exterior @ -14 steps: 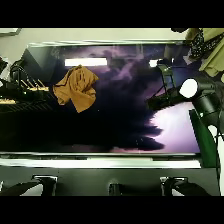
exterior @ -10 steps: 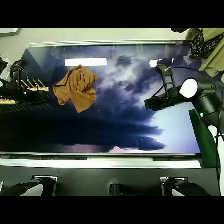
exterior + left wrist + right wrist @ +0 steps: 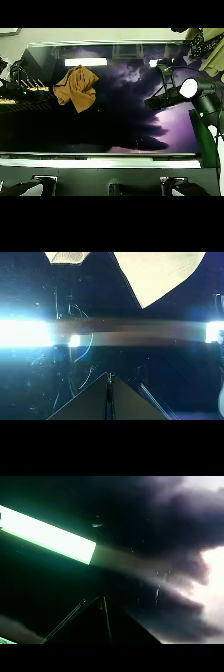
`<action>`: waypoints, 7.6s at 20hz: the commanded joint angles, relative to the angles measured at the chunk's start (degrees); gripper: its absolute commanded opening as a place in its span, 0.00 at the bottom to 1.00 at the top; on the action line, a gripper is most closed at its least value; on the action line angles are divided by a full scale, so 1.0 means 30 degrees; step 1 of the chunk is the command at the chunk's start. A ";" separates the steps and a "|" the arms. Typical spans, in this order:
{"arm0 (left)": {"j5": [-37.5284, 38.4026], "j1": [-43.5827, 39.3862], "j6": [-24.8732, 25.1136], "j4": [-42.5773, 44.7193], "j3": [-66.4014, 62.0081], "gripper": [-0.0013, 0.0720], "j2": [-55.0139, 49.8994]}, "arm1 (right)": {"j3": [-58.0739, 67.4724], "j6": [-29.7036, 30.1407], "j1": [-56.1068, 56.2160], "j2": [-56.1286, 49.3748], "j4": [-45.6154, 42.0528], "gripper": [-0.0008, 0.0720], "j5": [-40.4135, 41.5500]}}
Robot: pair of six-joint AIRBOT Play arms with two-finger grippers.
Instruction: Fold the clothes and pants, and hang the long-sleeved shirts on hangers.
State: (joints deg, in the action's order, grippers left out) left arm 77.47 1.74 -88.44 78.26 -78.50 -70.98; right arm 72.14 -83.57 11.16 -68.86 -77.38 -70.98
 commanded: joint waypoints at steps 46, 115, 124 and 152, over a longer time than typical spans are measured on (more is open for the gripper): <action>0.0597 -0.3024 -0.1807 -0.0430 -1.2568 0.03 -1.3602 | 0.0015 -0.1617 0.0015 0.0066 -0.0022 0.33 -0.1639; -0.1712 0.0889 -0.0102 -0.3789 0.0801 0.74 -0.2965 | -1.2444 0.5442 -1.3282 0.0211 0.8728 0.05 0.1858; -0.6790 0.2273 0.7395 -1.4848 0.5056 0.74 -0.7002 | -1.2444 0.5129 -1.3282 0.3133 0.8626 0.05 -0.0386; -0.5807 0.1749 0.6237 -1.3704 -0.1705 0.03 -0.6739 | -0.8364 0.6135 -1.3274 0.5880 1.1351 0.05 -0.0211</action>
State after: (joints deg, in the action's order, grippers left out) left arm 56.75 5.74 -66.37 32.62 -76.05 -95.00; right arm 40.25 -66.48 -28.71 -53.49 -46.11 -72.90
